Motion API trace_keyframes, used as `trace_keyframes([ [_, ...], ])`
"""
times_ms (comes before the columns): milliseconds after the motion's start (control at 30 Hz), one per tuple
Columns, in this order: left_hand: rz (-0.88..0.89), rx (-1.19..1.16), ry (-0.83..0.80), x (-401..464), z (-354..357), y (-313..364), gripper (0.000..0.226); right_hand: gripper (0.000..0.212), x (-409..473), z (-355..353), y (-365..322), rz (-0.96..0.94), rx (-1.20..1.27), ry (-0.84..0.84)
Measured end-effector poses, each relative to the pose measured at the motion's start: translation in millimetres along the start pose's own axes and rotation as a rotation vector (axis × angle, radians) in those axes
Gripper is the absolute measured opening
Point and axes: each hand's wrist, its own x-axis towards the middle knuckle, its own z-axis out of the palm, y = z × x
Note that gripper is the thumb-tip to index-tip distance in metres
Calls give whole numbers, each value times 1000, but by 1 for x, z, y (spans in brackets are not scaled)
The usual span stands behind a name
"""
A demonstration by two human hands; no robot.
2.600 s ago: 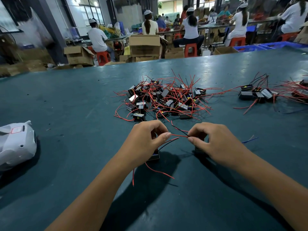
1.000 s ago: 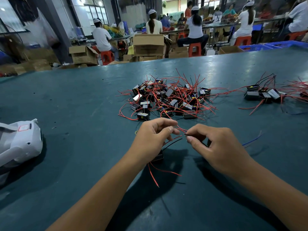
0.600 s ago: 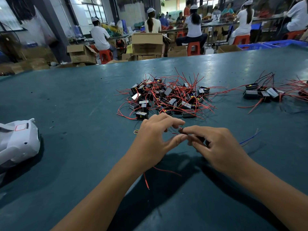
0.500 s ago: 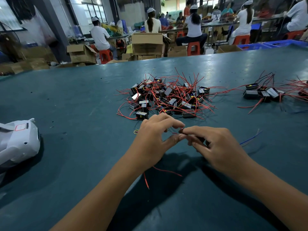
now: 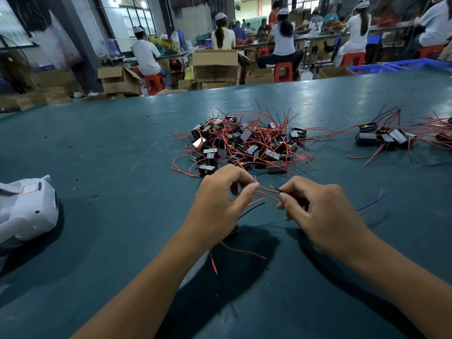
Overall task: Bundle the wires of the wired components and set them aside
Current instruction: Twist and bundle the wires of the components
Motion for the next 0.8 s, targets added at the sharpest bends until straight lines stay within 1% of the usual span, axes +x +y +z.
trace_keyframes([
  [100, -66, -52, 12, 1, -3, -1, 11, 10, 1, -2, 1, 27, -6, 27],
  [200, -118, -117, -81, 2, -6, -6, 7, 11, 2, -1, 2, 39, 9, 38],
  [267, -110, -93, -127, 1, -7, -9, 9, 12, 2, 0, 3, 58, 66, 14],
  [367, -79, 27, -186, 0, -4, -13, 14, 14, 2, 4, 4, 93, 192, -10],
  [433, -84, 68, -230, 0, 0, -16, 14, 16, 3, 6, 5, 117, 232, -18],
  [567, -71, 104, -279, -1, 5, -18, 8, 13, 5, 9, 5, 143, 194, -10],
  [633, -46, 108, -272, -2, 6, -18, 3, 11, 6, 10, 4, 137, 210, -27],
  [800, -7, 95, -262, -2, 5, -17, 3, 9, 5, 9, 1, 84, 204, -91],
])
